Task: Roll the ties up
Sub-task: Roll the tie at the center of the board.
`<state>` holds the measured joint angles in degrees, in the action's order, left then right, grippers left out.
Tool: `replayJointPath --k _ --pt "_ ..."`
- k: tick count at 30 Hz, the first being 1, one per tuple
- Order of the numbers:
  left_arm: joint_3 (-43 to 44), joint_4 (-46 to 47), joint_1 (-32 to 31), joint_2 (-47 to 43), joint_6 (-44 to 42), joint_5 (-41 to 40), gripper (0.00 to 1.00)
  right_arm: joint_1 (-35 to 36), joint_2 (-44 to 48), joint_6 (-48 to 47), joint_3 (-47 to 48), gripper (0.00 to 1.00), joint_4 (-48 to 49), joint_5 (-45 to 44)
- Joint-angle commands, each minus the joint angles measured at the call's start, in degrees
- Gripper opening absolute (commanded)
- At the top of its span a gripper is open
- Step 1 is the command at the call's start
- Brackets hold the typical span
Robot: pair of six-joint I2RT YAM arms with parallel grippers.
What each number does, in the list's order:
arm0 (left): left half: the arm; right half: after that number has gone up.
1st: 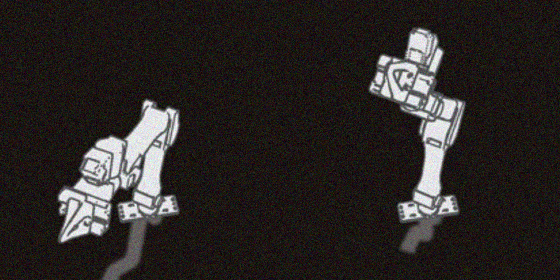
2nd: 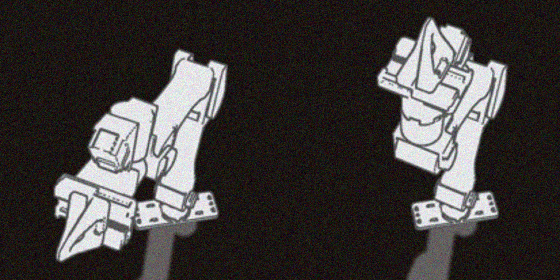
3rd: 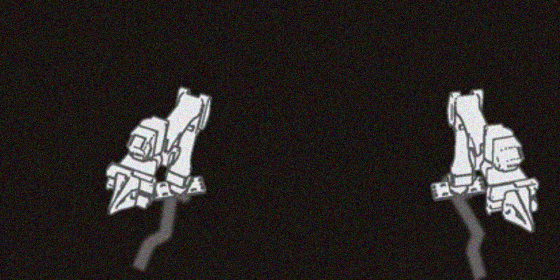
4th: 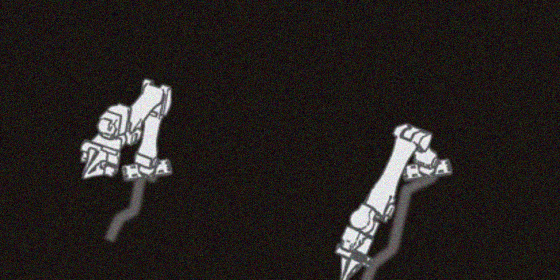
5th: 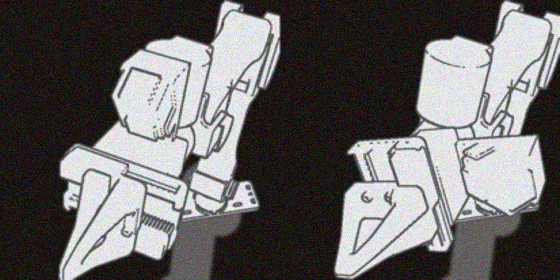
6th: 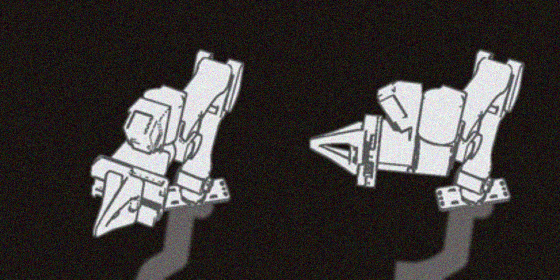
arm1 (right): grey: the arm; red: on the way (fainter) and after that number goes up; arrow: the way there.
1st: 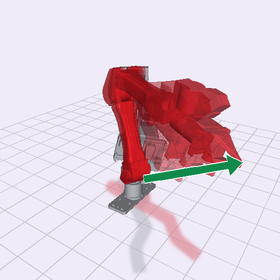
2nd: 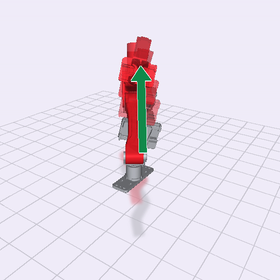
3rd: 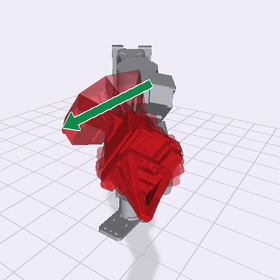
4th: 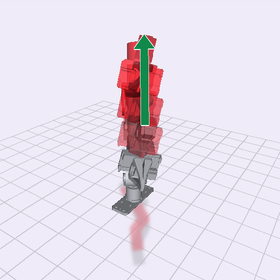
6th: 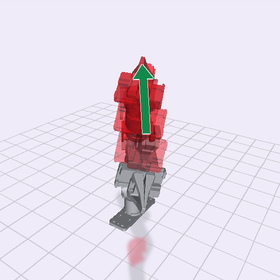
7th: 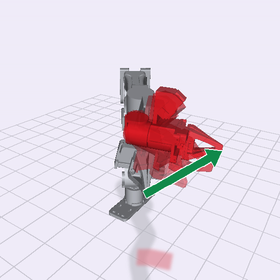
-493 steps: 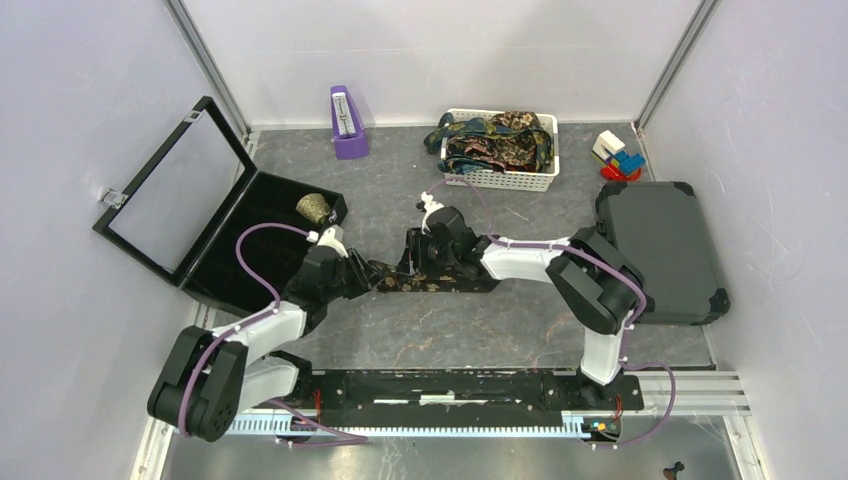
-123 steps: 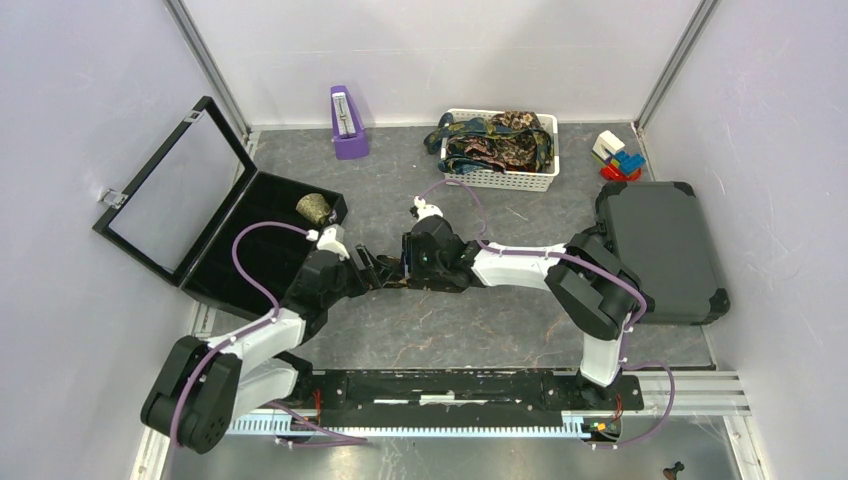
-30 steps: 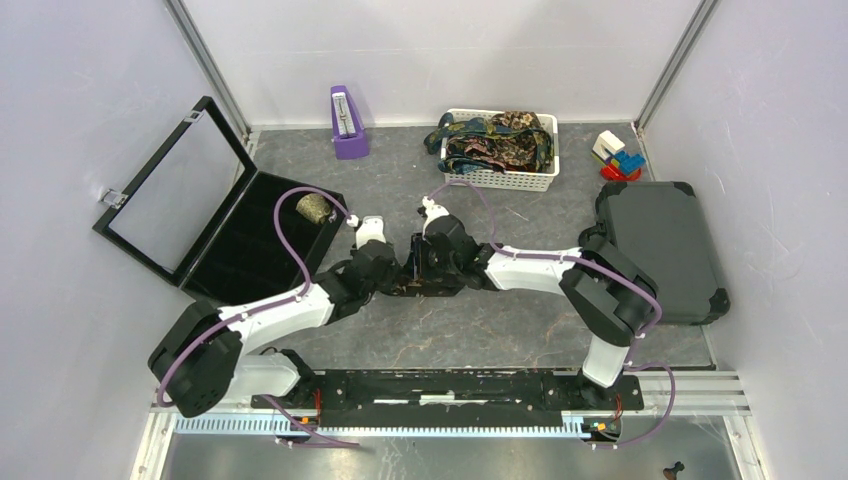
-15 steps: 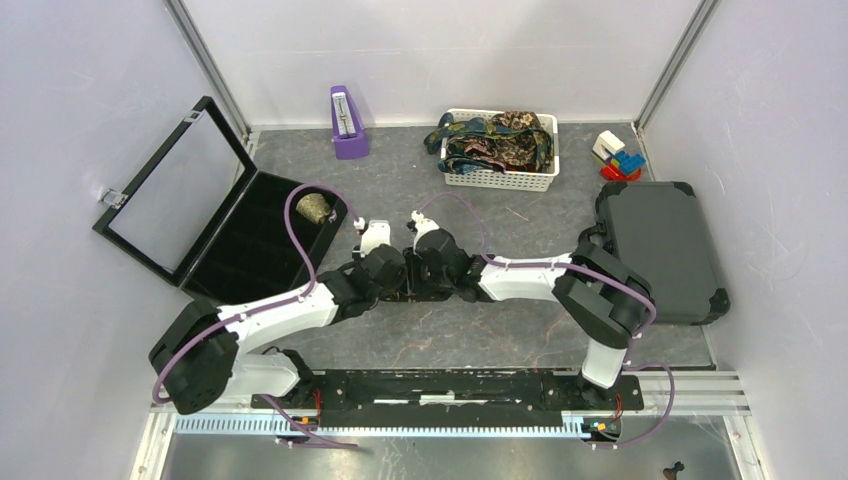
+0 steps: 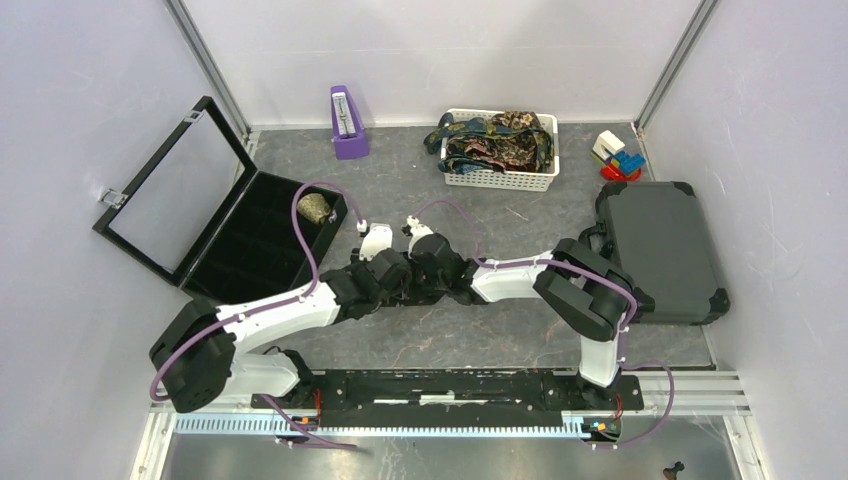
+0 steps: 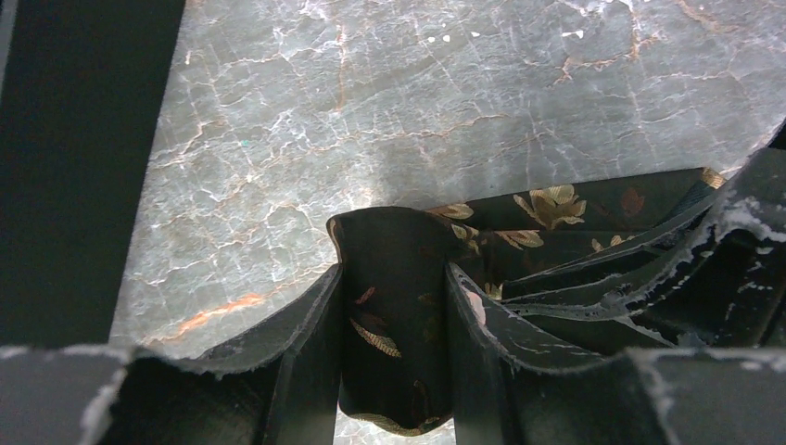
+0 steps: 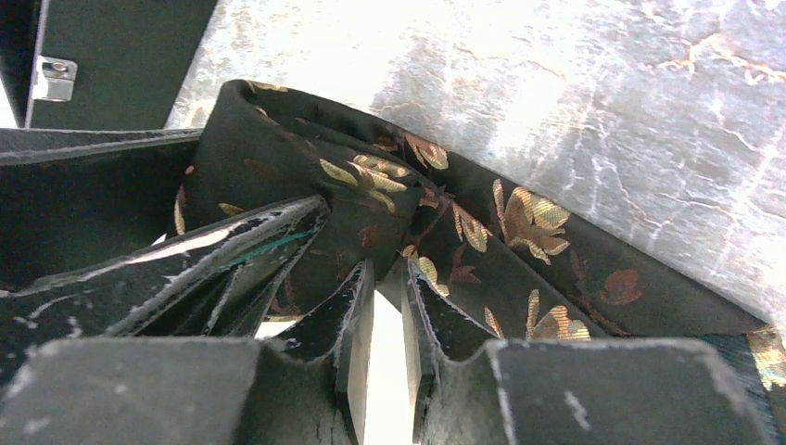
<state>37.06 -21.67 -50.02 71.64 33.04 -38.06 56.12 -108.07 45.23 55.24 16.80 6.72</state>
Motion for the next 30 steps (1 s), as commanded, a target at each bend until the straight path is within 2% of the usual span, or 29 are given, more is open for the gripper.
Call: replayJointPath --k 1,17,30 --pt "3.39 -4.12 -1.20 1.40 2.41 -4.78 0.47 0.21 1.24 -0.01 0.21 0.24 3.56 0.95" --pt "9.16 -10.73 -5.50 9.13 4.12 -12.83 0.47 -8.12 19.39 -4.82 -16.72 0.24 -3.38 -4.96" --pt "16.47 -16.53 -10.30 21.63 6.86 -19.33 0.47 -14.71 31.73 -6.95 -25.02 0.25 -7.03 -6.36"
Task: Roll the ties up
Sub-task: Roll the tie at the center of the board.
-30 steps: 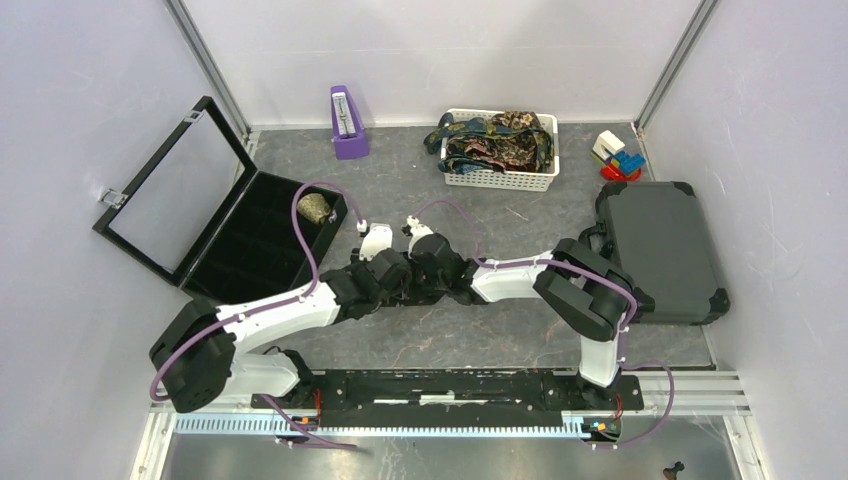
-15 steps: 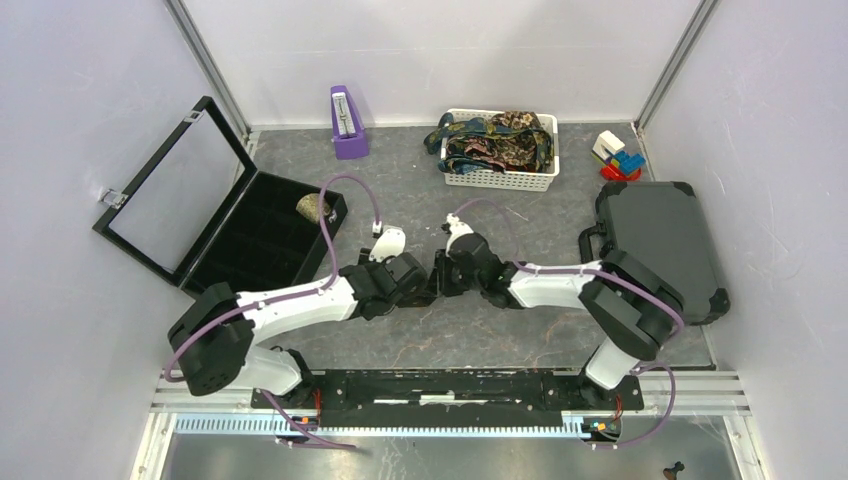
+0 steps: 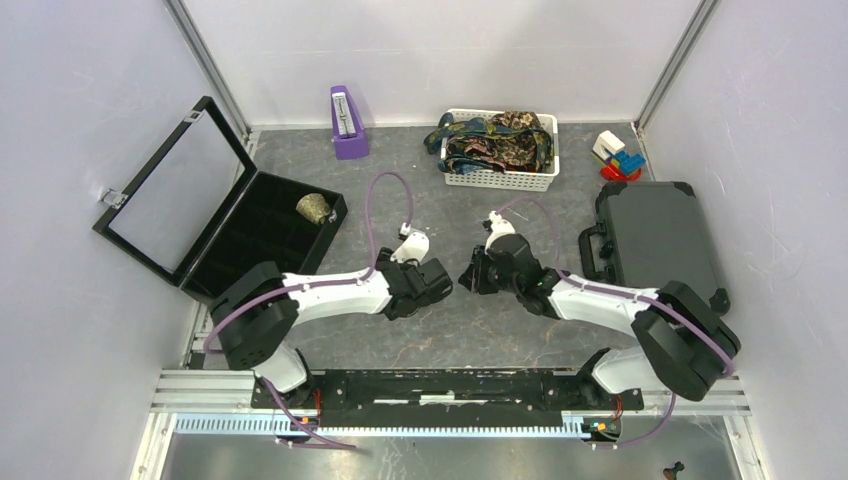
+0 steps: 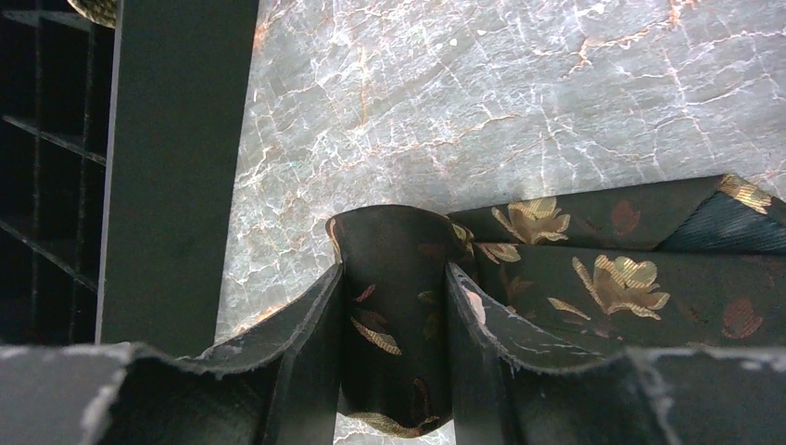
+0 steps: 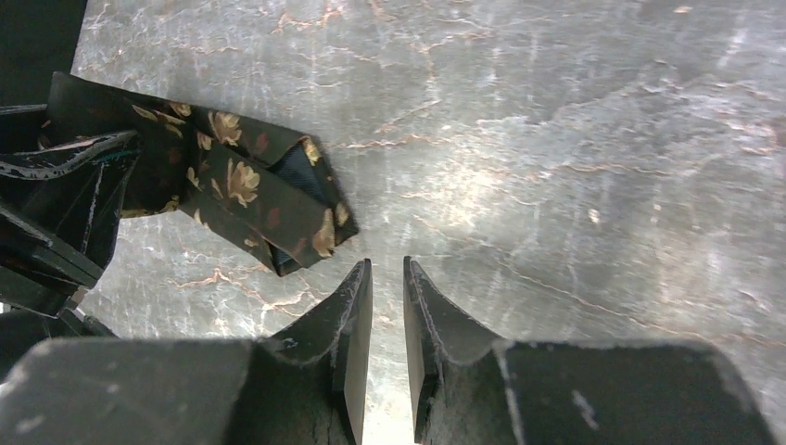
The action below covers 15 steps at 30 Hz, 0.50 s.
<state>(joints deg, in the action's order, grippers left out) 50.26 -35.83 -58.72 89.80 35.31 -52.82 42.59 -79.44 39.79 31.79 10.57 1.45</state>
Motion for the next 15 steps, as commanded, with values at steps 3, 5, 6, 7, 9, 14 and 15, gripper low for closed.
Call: replayJointPath --k 3,5,6,7,9,14,15 --pt "5.16 -4.04 -2.97 6.69 5.56 -6.03 0.47 -1.79 4.69 -1.48 -2.58 0.25 -1.06 -1.10" --pt "6.23 -4.69 -3.87 8.67 5.82 -6.69 0.47 -2.11 5.54 -1.58 -3.00 0.25 -1.25 -1.10" --pt "6.94 -5.21 -4.20 9.84 6.31 -7.00 0.48 -2.15 5.89 -1.58 -3.15 0.25 -1.40 -1.10" --pt "7.47 -5.83 -4.59 10.80 6.76 -7.34 0.48 -2.29 6.33 -1.71 -3.28 0.25 -1.56 -1.10" --pt "8.59 -6.45 -5.08 12.76 7.26 -7.39 0.49 -2.51 7.07 -1.77 -3.56 0.25 -1.77 -1.10" --pt "10.14 -6.71 -5.85 15.61 7.76 -7.15 0.52 -3.12 8.47 -1.82 -4.23 0.26 -2.30 -1.04" --pt "10.41 -6.78 -5.98 15.96 7.76 -7.15 0.53 -3.17 8.66 -1.95 -4.30 0.26 -2.36 -1.10"
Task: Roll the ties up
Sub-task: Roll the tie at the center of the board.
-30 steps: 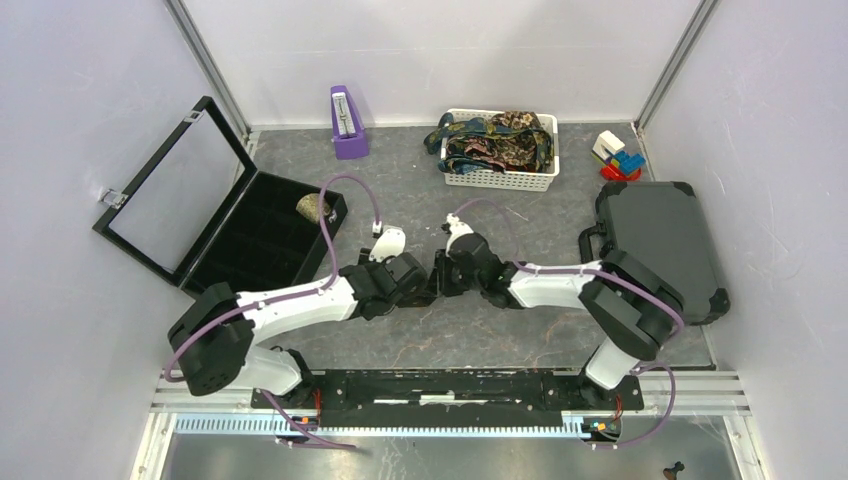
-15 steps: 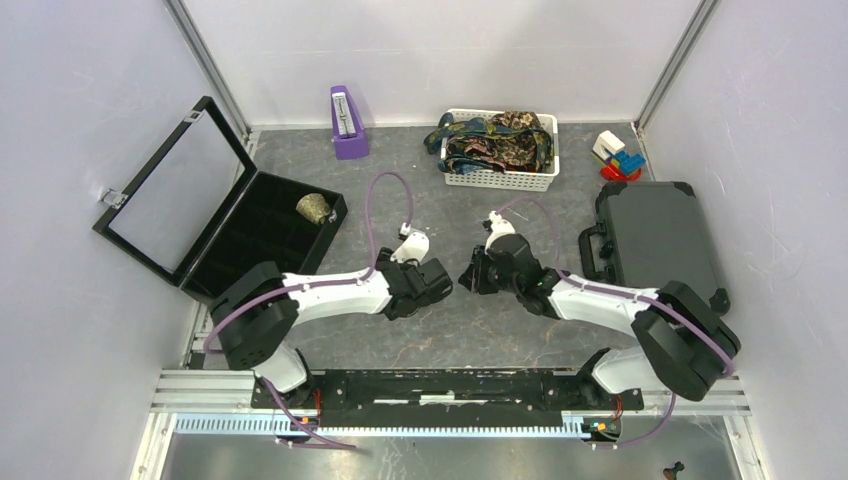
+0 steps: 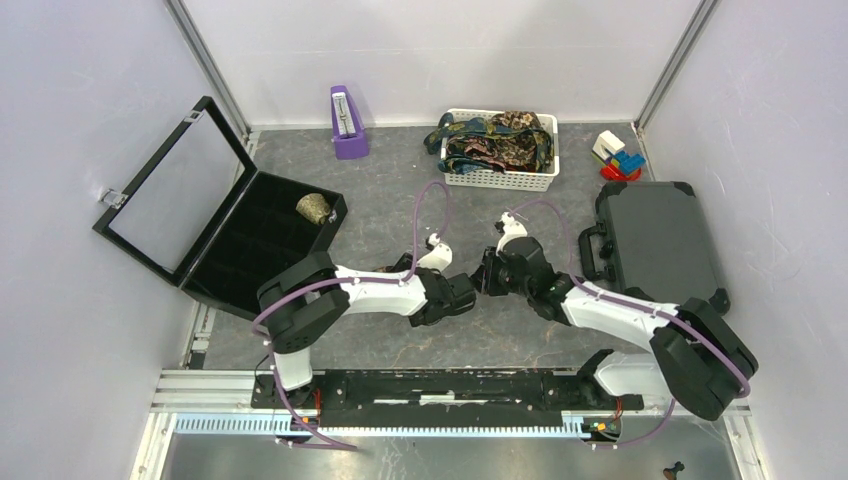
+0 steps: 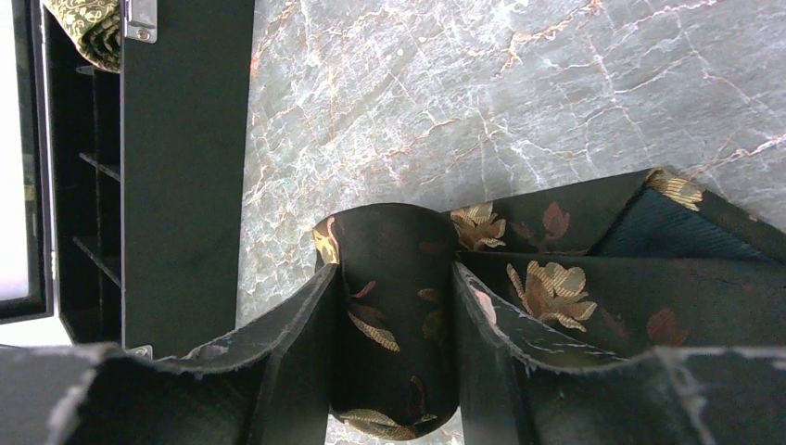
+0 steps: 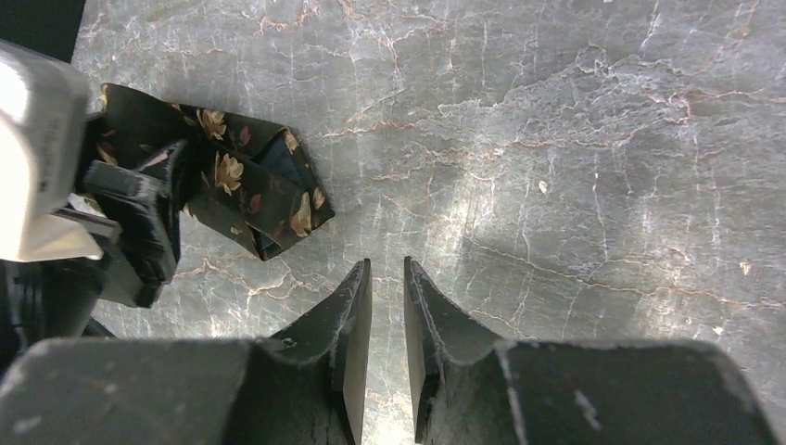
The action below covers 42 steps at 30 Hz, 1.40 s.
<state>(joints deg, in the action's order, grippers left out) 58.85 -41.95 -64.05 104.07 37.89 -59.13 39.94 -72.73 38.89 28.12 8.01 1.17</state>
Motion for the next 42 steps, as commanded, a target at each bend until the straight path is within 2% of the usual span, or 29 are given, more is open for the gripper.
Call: replayJointPath --k 1,16,25,33,38,42 --pt "2.01 -0.67 -0.65 1.86 5.13 -0.85 0.53 -0.57 2.04 -1.09 -0.76 0.26 0.15 -0.82" --pt "3.80 -1.80 -2.17 1.18 4.35 -1.42 0.77 -1.10 3.17 -1.12 -0.35 0.26 -0.45 -0.82" --pt "6.31 -2.91 -3.10 -0.03 3.17 -1.12 0.79 -1.28 4.33 -1.34 0.31 0.26 -1.72 -0.82" --pt "8.30 -4.45 -4.05 -4.06 1.98 0.00 0.87 -1.36 4.62 -1.58 2.08 0.26 -2.99 -2.19" --pt "7.48 -4.36 -4.04 -11.11 0.69 2.27 0.99 -1.36 4.27 -2.00 3.76 0.38 -3.00 -1.34" --pt "5.10 -4.31 -4.01 -18.13 0.28 4.26 1.00 -1.21 3.73 -1.93 5.20 0.52 -2.17 1.07"
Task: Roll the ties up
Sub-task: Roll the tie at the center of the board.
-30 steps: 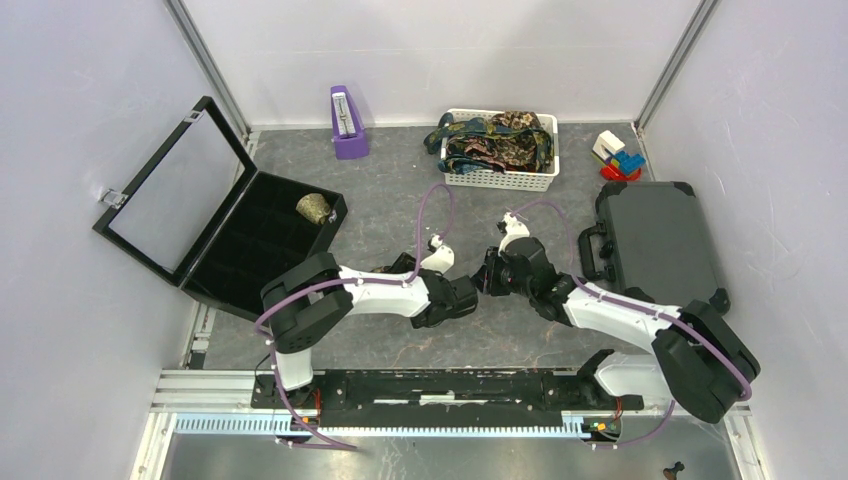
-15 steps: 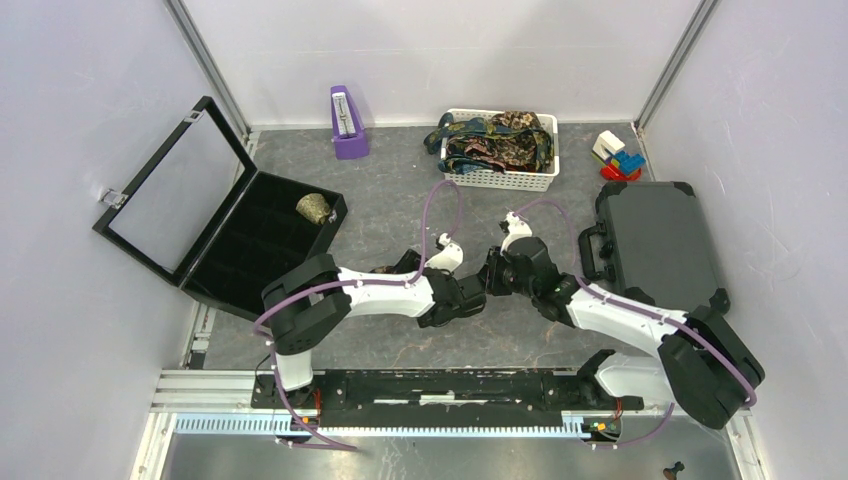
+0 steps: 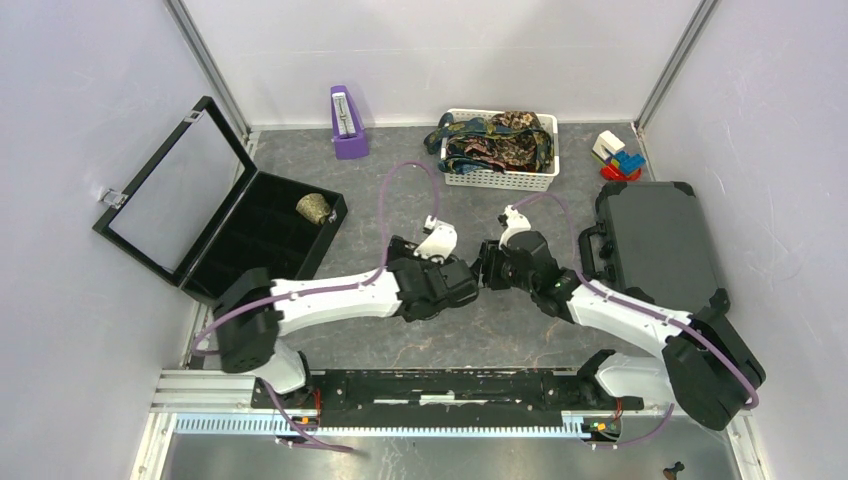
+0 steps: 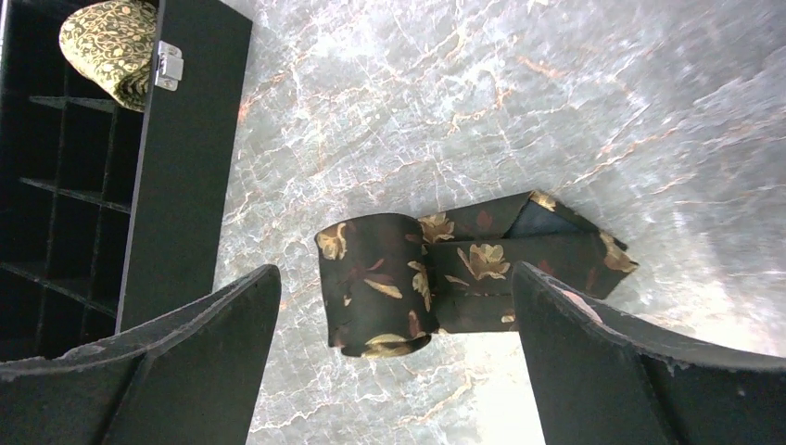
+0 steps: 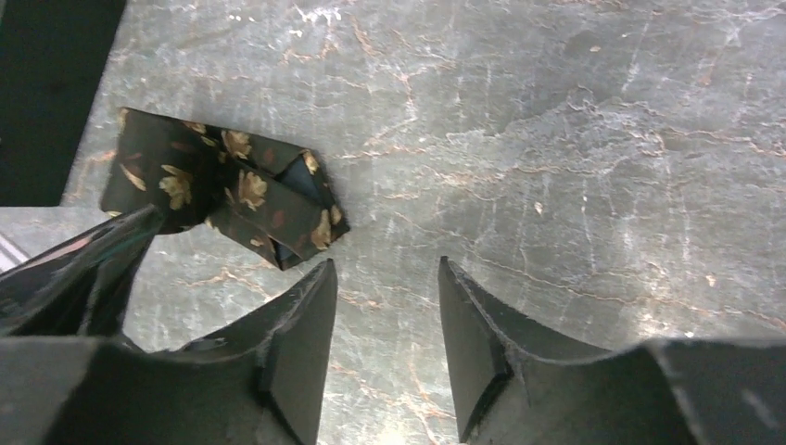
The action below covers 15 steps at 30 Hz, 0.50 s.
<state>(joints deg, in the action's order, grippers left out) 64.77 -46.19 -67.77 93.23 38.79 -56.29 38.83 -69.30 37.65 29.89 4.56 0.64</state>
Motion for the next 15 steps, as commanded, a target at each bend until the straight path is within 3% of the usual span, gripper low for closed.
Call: replayJointPath --k 1,7,15 --pt "-1.83 0.36 -0.23 -9.57 -0.77 2.36 1.00 0.07 0.03 -0.70 4.03 0.56 1.24 1.68" --pt "-10.13 6.29 1.99 -22.71 -3.60 13.26 1.00 3.54 -4.18 -0.46 10.70 0.64 -0.40 1.69" --pt "-20.49 9.65 14.10 -40.84 -3.31 28.51 1.00 10.95 -12.93 1.34 20.61 0.67 -1.73 -0.03"
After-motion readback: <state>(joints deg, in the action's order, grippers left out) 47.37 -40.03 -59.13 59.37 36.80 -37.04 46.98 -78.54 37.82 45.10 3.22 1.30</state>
